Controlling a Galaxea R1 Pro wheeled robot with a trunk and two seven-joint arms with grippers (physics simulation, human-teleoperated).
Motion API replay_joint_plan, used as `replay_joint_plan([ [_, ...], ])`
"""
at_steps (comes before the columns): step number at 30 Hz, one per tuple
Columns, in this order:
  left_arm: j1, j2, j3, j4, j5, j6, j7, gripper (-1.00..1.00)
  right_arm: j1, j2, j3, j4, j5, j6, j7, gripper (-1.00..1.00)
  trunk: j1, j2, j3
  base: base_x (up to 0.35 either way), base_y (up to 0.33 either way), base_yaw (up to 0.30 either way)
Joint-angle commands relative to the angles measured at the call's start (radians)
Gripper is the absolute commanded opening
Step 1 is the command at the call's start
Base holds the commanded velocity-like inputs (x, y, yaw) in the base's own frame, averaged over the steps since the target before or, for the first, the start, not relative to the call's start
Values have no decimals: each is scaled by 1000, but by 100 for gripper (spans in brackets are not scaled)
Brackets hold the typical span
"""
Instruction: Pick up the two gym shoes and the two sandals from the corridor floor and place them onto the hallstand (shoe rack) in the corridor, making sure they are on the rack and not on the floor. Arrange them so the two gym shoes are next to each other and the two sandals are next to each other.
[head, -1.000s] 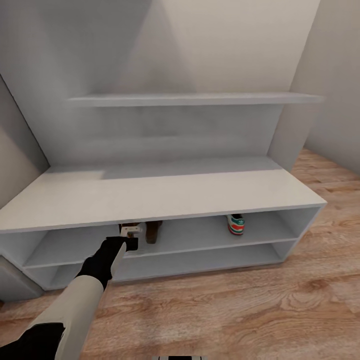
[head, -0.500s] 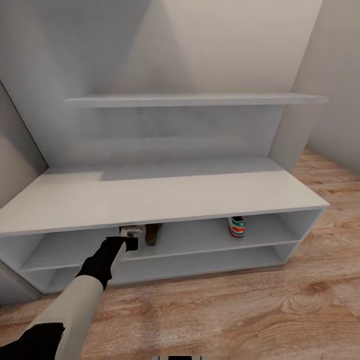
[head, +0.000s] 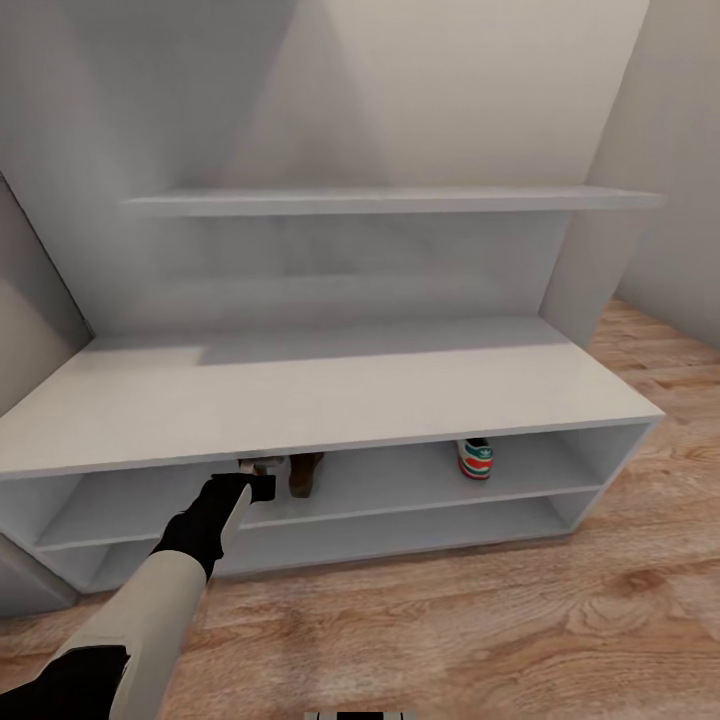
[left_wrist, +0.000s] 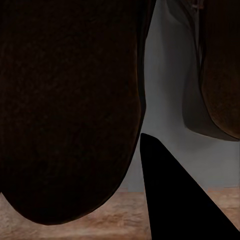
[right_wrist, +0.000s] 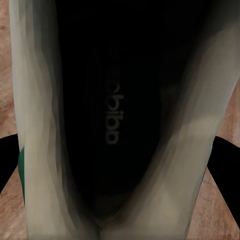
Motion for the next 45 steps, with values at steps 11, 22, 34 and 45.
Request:
replay_joint_plan([
  [11,0,-1,6,-1,-7,6,-3,-100,1,0,0,-2,-9,5,-3,-100,0,0,-1,55,0,0],
  [22,0,0,6,-1,-7,5,-5,-100,1,0,0,-2,-9,5,-3,-100,0,0,-1,41,0,0],
  [34,0,2,8,0,-6,5,-9,100,1,0,0,-2,-9,5,-3,-100,0,0,-1,2,0,0],
  [45,0,2,5,0,-7,5,-9,100,1,0,0,-3,-9,5,-3,-100,0,0,-1,-111,0,0],
])
